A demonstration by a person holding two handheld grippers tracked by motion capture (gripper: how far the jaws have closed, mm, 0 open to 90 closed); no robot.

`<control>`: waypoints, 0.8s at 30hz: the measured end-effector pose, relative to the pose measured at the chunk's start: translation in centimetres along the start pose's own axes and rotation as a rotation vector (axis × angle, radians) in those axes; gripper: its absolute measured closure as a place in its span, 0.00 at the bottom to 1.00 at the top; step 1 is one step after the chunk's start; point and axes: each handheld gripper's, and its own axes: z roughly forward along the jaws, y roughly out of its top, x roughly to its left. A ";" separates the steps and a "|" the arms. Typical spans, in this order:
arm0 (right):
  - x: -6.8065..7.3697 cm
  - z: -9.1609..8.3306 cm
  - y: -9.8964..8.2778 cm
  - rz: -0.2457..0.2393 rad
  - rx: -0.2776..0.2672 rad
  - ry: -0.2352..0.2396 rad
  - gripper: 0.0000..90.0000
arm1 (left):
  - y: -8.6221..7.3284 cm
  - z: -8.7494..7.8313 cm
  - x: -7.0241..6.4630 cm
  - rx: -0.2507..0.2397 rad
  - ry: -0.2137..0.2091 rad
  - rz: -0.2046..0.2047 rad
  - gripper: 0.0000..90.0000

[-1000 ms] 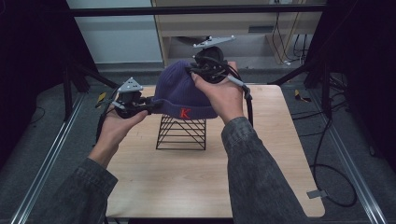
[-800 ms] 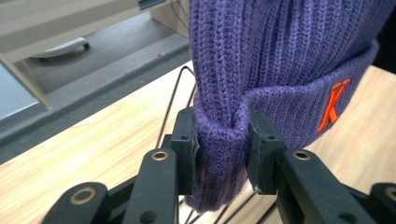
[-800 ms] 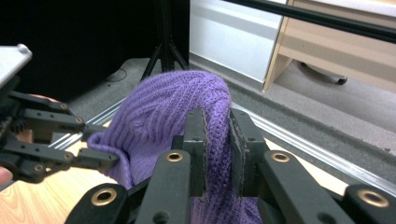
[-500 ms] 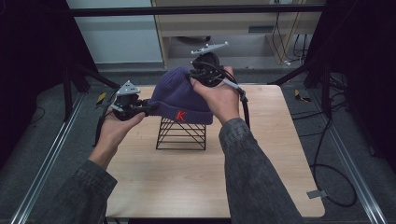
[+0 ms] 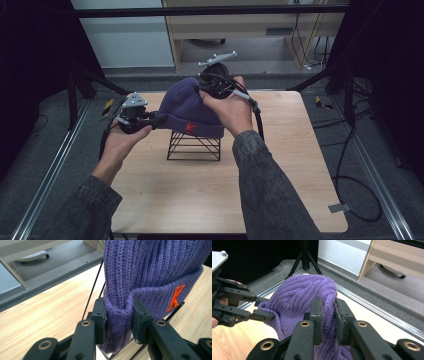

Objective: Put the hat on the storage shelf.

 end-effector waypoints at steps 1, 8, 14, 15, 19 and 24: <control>0.1 0.0 -0.1 -0.003 0.006 -0.001 0.87 | -0.2 0.0 0.0 0.000 -0.002 0.001 0.75; 0.5 0.0 -0.9 -0.013 0.021 0.015 0.87 | -1.1 0.6 -0.1 0.005 -0.011 -0.015 0.75; 0.4 0.1 -1.3 -0.021 0.028 0.025 0.87 | -1.7 1.0 -0.2 0.010 -0.017 -0.021 0.75; 0.5 0.2 -1.4 -0.017 0.032 0.027 0.87 | -1.8 1.0 -0.2 0.015 -0.016 -0.017 0.75; 0.7 0.5 -1.6 -0.024 0.036 0.037 0.87 | -2.4 1.2 -0.1 0.018 -0.026 -0.025 0.75; 1.0 0.5 -1.9 -0.030 0.037 0.044 0.87 | -2.8 1.6 -0.2 0.020 -0.032 -0.030 0.76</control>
